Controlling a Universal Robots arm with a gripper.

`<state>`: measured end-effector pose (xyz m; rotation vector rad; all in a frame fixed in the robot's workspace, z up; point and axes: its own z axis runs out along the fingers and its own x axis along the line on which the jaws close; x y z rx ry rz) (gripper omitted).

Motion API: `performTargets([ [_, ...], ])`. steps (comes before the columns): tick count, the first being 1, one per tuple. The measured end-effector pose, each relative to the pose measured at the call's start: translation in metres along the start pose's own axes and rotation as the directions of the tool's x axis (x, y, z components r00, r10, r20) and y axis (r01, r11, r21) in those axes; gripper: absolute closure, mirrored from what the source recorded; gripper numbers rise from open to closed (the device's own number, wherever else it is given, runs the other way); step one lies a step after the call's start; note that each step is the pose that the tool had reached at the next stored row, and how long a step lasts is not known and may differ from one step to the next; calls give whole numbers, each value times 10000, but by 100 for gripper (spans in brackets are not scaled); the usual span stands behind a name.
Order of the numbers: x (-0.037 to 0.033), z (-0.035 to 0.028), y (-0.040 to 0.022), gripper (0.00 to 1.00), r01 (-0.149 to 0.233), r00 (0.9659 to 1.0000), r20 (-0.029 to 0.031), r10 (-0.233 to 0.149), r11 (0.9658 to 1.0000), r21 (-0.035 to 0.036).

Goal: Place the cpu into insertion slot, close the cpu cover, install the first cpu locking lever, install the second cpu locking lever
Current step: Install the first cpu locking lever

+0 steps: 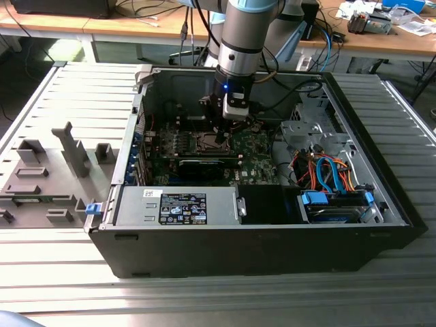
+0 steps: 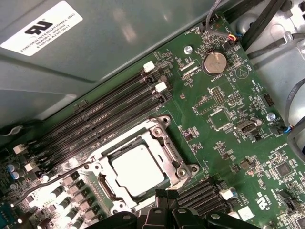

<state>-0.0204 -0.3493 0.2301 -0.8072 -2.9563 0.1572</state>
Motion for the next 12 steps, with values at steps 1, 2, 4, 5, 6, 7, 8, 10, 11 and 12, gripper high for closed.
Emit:
performTargets([
  [1, 0, 0, 0, 89, 17, 10000, 2, -17, 10000, 1],
  [2, 0, 0, 0, 89, 45, 10000, 6, -45, 10000, 2],
  [4, 0, 0, 0, 89, 83, 10000, 10, -83, 10000, 4],
  [5, 0, 0, 0, 89, 102, 9999, 12, -102, 9999, 5],
  [6, 0, 0, 0, 89, 119, 9999, 14, -119, 9999, 5],
  [7, 0, 0, 0, 89, 150, 9999, 18, -150, 9999, 7],
  [8, 0, 0, 0, 89, 168, 9999, 20, -168, 9999, 8],
  [10, 0, 0, 0, 89, 226, 9997, 27, -226, 9997, 10],
  [11, 0, 0, 0, 89, 245, 9997, 29, -245, 9997, 11],
  [12, 0, 0, 0, 89, 265, 9996, 32, -266, 9996, 12],
])
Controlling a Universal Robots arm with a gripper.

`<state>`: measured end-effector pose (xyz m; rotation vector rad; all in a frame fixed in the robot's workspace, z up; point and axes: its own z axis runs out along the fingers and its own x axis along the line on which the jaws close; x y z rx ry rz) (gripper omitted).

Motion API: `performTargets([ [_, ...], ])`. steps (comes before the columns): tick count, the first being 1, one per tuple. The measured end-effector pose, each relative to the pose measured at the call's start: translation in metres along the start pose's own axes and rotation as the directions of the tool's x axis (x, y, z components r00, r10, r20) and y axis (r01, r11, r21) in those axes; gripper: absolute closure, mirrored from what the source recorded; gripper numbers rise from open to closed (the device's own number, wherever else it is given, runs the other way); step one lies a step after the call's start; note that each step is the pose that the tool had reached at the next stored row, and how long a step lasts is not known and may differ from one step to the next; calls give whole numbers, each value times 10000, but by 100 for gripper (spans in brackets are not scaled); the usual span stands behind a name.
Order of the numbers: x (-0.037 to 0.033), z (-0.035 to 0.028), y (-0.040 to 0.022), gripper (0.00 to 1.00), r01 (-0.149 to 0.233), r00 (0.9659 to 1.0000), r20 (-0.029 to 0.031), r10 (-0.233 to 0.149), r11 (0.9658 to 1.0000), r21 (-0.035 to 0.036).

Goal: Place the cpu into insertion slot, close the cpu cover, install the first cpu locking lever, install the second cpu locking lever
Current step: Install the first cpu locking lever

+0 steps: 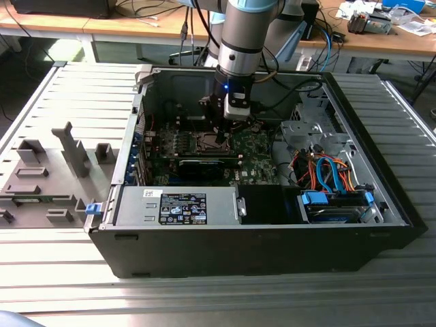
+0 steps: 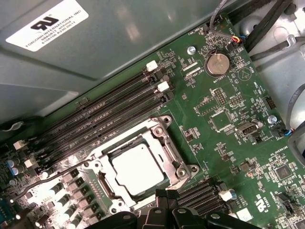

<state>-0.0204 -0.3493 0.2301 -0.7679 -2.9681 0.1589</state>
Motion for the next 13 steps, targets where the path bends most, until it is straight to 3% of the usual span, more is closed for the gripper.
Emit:
performTargets([
  [13, 0, 0, 0, 89, 375, 9993, 44, -375, 9993, 17],
])
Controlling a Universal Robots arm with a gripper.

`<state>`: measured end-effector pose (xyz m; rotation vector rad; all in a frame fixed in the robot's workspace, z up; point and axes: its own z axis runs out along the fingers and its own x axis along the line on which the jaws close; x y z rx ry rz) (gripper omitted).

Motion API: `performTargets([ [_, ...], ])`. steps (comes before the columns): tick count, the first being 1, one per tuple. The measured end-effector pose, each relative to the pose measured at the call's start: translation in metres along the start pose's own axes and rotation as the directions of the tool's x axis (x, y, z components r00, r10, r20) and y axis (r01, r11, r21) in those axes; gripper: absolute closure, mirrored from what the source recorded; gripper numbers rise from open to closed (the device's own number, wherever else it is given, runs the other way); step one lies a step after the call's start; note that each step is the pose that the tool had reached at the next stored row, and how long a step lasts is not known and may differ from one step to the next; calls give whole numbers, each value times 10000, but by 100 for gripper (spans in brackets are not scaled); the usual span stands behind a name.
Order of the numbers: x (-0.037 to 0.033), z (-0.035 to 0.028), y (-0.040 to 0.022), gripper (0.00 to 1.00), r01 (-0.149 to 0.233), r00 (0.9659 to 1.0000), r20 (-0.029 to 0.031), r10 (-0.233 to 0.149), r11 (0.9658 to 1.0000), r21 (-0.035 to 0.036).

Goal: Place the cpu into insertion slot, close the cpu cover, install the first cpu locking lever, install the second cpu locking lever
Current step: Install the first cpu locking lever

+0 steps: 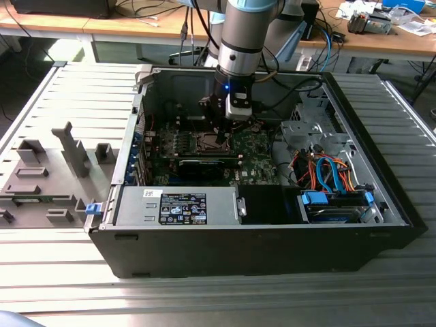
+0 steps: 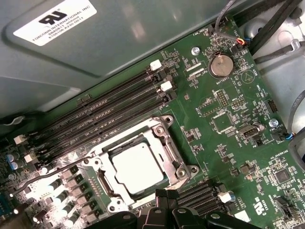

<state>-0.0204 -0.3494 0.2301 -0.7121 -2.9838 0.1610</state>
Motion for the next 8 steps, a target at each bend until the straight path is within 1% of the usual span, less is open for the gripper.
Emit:
performTargets([
  [2, 0, 0, 0, 89, 44, 10000, 4, -44, 10000, 0],
  [5, 0, 1, 1, 89, 177, 9998, 7, -177, 9998, -22],
  [8, 0, 0, 0, 89, 354, 9994, 22, -354, 9994, -25],
])
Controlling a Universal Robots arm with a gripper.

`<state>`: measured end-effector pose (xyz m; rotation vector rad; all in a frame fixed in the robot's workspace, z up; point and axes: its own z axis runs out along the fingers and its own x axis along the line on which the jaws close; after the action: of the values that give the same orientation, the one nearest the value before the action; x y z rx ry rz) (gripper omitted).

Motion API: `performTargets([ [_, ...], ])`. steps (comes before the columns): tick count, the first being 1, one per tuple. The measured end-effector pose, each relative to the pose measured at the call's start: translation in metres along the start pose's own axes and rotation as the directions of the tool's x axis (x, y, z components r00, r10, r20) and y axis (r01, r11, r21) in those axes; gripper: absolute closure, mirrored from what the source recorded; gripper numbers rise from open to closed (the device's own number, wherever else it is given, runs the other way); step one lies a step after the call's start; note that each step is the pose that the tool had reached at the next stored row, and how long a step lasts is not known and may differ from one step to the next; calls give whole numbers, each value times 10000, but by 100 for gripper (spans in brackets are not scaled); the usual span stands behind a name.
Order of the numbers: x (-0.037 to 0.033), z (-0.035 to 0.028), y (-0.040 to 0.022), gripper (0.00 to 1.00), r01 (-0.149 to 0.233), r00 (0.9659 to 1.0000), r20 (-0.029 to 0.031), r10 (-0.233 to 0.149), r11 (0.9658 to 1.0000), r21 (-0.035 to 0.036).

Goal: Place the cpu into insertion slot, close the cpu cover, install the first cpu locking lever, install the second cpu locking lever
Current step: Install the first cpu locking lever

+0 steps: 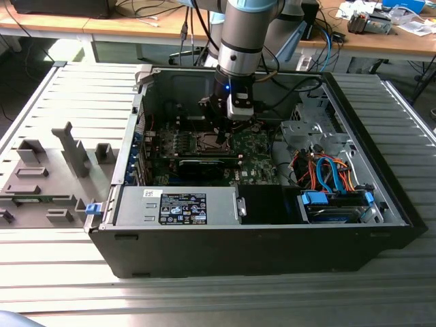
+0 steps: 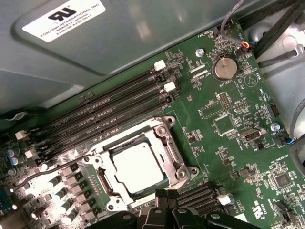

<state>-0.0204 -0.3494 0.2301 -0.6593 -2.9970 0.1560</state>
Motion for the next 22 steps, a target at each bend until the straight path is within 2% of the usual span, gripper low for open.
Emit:
performTargets([
  [18, 0, 0, 0, 89, 688, 9976, 76, -688, 9976, 31],
  [21, 1, 0, 0, 89, 721, 9974, 50, -721, 9974, -45],
  [22, 0, 0, 0, 89, 731, 9973, 17, -731, 9972, -136],
])
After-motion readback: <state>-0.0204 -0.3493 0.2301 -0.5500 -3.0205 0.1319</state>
